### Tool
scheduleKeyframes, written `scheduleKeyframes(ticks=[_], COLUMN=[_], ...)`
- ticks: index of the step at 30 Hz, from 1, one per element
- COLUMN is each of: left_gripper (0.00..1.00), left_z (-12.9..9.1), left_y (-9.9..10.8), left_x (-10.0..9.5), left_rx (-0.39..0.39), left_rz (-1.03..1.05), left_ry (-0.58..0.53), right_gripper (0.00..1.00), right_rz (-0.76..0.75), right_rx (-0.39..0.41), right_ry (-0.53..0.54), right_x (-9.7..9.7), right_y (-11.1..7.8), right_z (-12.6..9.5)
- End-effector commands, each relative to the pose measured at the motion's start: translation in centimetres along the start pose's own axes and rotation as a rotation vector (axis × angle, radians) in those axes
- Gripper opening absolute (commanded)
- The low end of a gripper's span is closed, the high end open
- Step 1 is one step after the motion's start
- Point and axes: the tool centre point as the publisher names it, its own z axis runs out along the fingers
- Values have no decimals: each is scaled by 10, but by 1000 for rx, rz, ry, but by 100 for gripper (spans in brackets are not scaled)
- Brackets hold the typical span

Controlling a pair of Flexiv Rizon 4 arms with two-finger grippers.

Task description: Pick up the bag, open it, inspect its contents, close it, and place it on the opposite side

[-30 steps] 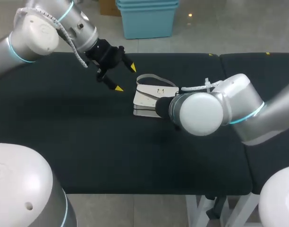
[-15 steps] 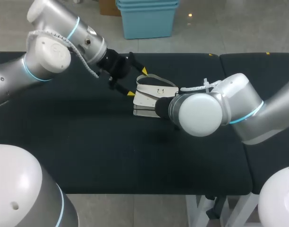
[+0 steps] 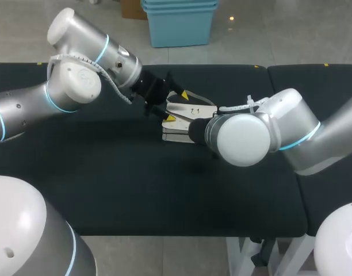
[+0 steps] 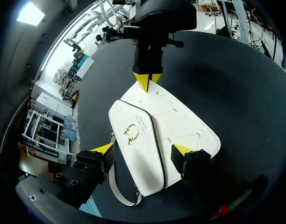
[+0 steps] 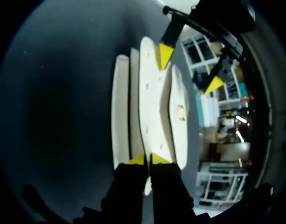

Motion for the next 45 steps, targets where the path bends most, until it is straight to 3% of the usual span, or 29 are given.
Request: scheduleKeyframes(ticks=[1, 4, 6, 9, 10, 12, 21, 29, 33, 43, 44, 45], left_gripper=[72, 68, 52, 36, 29, 0, 0, 0, 0, 0, 9, 29], left_z=[16, 21, 23, 26, 26, 25, 15, -13, -19, -11, -10, -10], left_y=[4, 7, 9, 12, 13, 16, 16, 20, 25, 28, 28, 27], left_x=[-1, -5, -6, -10, -12, -14, -22, -45, -53, -44, -42, -40], left_rx=[-24, -47, -76, -89, -84, -80, -27, 79, 91, 91, 90, 85], left_rz=[10, 4, 7, -2, -13, -18, -97, -298, -393, -420, -417, -411], left_ry=[-31, -67, -94, -114, -117, -119, -86, 23, 90, 142, 140, 137], right_gripper=[0, 0, 0, 0, 0, 0, 0, 0, 0, 0, 0, 0], right_rz=[1, 1, 1, 1, 1, 1, 1, 1, 1, 1, 1, 1], right_rx=[-13, -13, -13, -13, -13, -13, -13, -13, -13, -13, -13, -13], right_ry=[-28, -28, -28, -28, -28, -28, -28, -28, -28, -28, -28, -28], right_x=[4, 4, 4, 4, 4, 4, 4, 4, 4, 4, 4, 4], right_y=[-2, -2, -2, -2, -2, -2, -2, -2, -2, -2, -2, -2], right_z=[2, 2, 2, 2, 2, 2, 2, 2, 2, 2, 2, 2])
